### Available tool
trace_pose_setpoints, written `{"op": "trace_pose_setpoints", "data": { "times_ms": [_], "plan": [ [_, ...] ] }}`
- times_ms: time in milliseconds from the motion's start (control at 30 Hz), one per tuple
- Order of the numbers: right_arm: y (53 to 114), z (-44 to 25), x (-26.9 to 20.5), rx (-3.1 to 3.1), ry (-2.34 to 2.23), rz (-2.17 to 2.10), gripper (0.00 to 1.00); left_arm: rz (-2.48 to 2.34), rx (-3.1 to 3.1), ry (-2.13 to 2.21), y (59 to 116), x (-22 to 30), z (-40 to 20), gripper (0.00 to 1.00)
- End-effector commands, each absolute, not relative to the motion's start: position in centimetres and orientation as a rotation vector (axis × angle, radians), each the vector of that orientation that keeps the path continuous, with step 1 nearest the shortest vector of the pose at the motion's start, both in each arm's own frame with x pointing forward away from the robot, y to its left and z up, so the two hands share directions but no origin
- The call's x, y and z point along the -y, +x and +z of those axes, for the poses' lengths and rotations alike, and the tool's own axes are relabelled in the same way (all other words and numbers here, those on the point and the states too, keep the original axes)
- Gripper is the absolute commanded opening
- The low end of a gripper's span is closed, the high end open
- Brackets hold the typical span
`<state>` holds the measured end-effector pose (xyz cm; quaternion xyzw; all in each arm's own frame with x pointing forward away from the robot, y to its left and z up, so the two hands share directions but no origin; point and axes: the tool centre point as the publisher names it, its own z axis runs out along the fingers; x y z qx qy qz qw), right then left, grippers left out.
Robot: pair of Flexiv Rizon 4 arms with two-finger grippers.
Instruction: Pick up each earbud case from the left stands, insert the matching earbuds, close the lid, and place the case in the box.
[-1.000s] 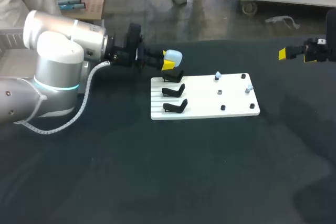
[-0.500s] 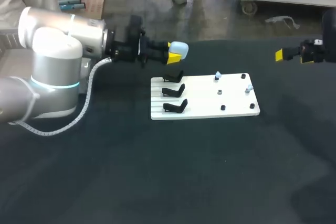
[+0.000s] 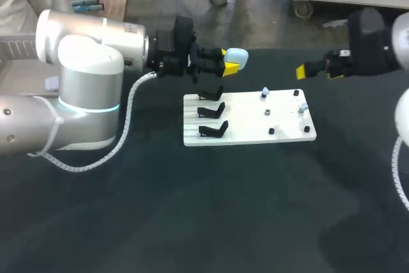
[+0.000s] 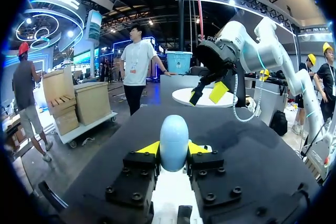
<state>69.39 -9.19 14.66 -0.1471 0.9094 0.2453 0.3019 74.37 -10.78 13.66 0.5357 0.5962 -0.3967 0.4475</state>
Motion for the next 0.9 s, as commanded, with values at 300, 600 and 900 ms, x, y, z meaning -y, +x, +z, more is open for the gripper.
{"op": "trace_pose_setpoints", "data": {
  "times_ms": [300,600,900],
  "plan": [
    [71.5,14.6,3.8,-2.415,-0.545,0.744,1.0,-0.988,-1.461,1.344,73.6,12.5,13.2,0.0],
    [72.4,14.6,1.7,-2.414,-0.586,0.767,1.0,-0.988,-1.452,1.354,72.8,12.6,13.5,0.0],
    [72.9,14.8,1.0,-2.403,-0.592,0.782,1.0,-0.998,-1.442,1.36,72.4,12.7,13.4,0.0]
  ]
}}
